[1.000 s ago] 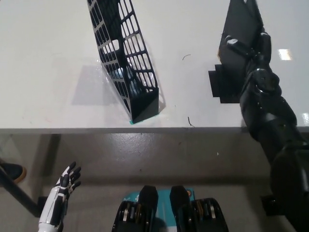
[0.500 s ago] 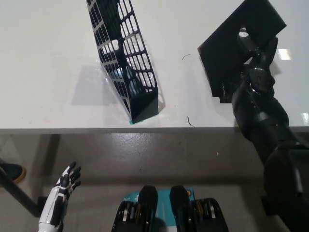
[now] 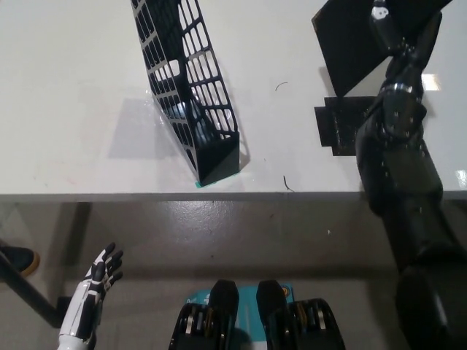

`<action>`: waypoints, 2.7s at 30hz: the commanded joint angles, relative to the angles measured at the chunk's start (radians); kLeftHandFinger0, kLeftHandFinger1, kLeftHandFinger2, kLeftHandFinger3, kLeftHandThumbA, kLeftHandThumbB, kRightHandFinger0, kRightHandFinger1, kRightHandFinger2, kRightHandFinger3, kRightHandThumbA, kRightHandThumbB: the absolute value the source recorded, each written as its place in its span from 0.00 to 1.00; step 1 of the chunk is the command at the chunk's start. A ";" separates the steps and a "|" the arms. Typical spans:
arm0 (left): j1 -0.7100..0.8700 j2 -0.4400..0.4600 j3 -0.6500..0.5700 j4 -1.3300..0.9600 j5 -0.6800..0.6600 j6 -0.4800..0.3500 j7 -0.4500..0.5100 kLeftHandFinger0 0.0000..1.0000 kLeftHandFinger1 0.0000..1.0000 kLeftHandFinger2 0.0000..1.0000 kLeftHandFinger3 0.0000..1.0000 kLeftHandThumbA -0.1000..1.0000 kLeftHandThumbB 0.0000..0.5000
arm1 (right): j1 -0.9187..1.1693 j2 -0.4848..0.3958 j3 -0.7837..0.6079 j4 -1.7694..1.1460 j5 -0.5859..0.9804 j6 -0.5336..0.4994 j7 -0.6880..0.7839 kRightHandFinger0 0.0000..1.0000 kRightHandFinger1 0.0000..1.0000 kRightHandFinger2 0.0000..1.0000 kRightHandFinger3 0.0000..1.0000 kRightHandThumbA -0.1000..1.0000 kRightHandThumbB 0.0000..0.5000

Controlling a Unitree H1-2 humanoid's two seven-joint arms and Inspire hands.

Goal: A notebook is kept standing on the table on the right hand side and a black shelf is kept on the left hand side and the robot uses its right hand to grab the notebook and places it in the shelf

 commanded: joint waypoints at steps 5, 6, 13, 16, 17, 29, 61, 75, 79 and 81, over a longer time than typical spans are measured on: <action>-0.027 0.019 -0.004 -0.019 0.000 -0.020 -0.016 1.00 1.00 1.00 1.00 1.00 0.26 | -0.050 0.039 0.187 -0.715 -0.327 0.202 0.049 0.00 0.00 0.24 0.45 0.00 0.24; -0.029 0.020 -0.004 -0.017 0.002 -0.024 -0.015 1.00 1.00 1.00 1.00 1.00 0.26 | -0.058 0.048 0.195 -0.736 -0.328 0.220 0.054 0.00 0.00 0.27 0.51 0.00 0.25; -0.029 0.018 -0.006 -0.025 0.000 -0.017 -0.016 1.00 1.00 1.00 1.00 1.00 0.27 | -0.112 0.093 0.243 -0.737 -0.342 0.242 0.052 0.00 0.20 0.61 0.78 0.00 0.25; -0.031 0.021 -0.007 -0.028 0.008 -0.015 -0.015 1.00 1.00 1.00 1.00 1.00 0.28 | -0.135 0.106 0.255 -0.737 -0.352 0.257 0.041 0.00 0.21 0.62 0.75 0.00 0.26; -0.031 0.022 -0.006 -0.027 0.008 -0.015 -0.015 1.00 1.00 1.00 1.00 1.00 0.28 | -0.146 0.112 0.261 -0.741 -0.343 0.257 0.045 0.00 0.24 0.65 0.75 0.00 0.25; -0.037 0.023 -0.006 -0.019 0.017 -0.023 -0.009 1.00 1.00 1.00 1.00 1.00 0.27 | -0.236 0.143 0.304 -0.746 -0.354 0.307 0.049 0.00 0.20 0.59 0.71 0.00 0.27; -0.047 0.028 -0.021 -0.048 0.004 0.021 -0.048 1.00 1.00 1.00 1.00 1.00 0.32 | -0.226 0.232 0.228 -0.189 -0.250 0.164 0.013 0.00 0.22 0.69 0.79 0.00 0.26; -0.055 0.028 -0.022 -0.048 0.007 0.028 -0.047 1.00 1.00 1.00 1.00 1.00 0.33 | -0.248 0.253 0.213 -0.058 -0.243 0.141 -0.016 0.00 0.22 0.69 0.78 0.00 0.24; -0.057 0.025 -0.023 -0.052 0.017 0.037 -0.041 1.00 1.00 1.00 1.00 1.00 0.29 | -0.263 0.262 0.205 0.029 -0.235 0.118 -0.044 0.00 0.15 0.60 0.53 0.00 0.32; -0.056 0.029 -0.023 -0.053 0.022 0.031 -0.041 1.00 1.00 1.00 1.00 1.00 0.25 | -0.277 0.266 0.202 0.135 -0.224 0.040 -0.057 0.00 0.15 0.63 0.55 0.00 0.29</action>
